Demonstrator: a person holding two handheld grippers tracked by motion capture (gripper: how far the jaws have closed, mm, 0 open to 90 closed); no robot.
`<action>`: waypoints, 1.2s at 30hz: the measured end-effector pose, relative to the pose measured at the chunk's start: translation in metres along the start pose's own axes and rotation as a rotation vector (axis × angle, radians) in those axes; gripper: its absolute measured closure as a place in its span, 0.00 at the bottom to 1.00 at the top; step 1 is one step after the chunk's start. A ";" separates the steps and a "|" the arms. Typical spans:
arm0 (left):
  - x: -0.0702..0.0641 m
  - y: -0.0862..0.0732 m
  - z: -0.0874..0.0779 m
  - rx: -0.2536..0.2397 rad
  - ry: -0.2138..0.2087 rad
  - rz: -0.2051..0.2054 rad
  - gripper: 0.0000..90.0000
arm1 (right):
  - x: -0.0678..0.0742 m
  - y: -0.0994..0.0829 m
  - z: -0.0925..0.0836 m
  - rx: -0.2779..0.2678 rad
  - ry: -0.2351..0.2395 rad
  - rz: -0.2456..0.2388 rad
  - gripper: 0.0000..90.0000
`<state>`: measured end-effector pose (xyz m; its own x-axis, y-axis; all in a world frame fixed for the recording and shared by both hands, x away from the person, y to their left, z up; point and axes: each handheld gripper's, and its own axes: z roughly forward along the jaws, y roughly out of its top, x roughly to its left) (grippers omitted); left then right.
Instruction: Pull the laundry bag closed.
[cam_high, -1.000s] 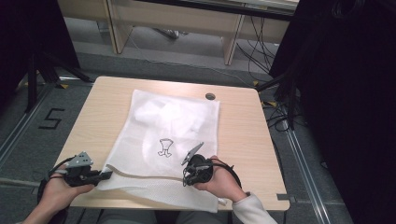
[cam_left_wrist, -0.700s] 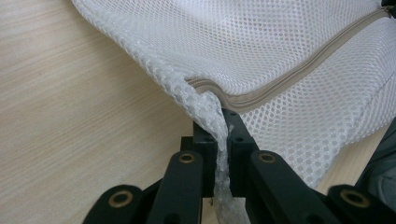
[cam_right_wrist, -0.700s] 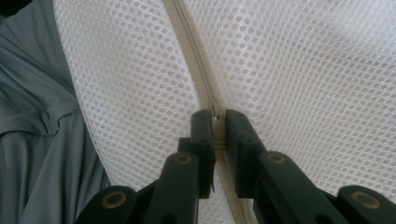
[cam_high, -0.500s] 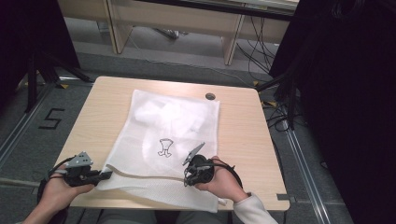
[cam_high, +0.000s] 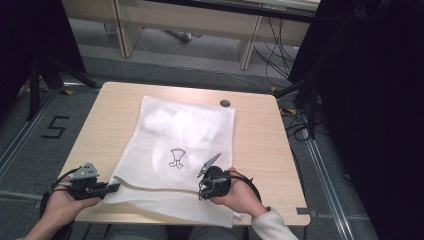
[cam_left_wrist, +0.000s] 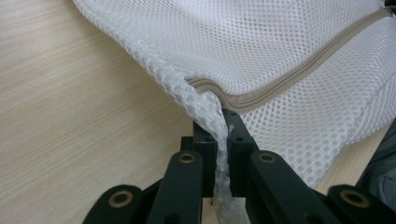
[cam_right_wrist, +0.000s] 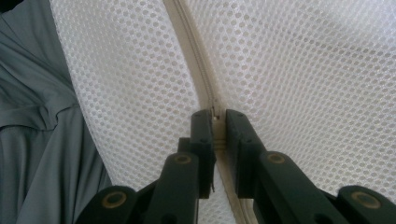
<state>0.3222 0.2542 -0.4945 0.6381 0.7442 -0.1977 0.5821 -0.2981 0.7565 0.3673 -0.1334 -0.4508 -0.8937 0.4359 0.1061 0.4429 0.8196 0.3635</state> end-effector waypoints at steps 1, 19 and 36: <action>0.000 -0.001 0.001 -0.016 0.003 -0.004 0.95 | 0.000 0.000 0.000 0.000 0.000 0.000 0.92; 0.000 0.000 0.001 -0.007 0.000 -0.002 0.95 | -0.003 -0.006 -0.003 0.002 -0.002 0.005 0.92; 0.000 0.000 0.001 -0.019 0.002 -0.006 0.95 | -0.006 -0.011 -0.006 0.009 -0.006 0.012 0.92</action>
<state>0.3226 0.2537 -0.4956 0.6334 0.7472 -0.2012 0.5765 -0.2822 0.7668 0.3672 -0.1469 -0.4497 -0.8879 0.4479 0.1047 0.4542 0.8175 0.3541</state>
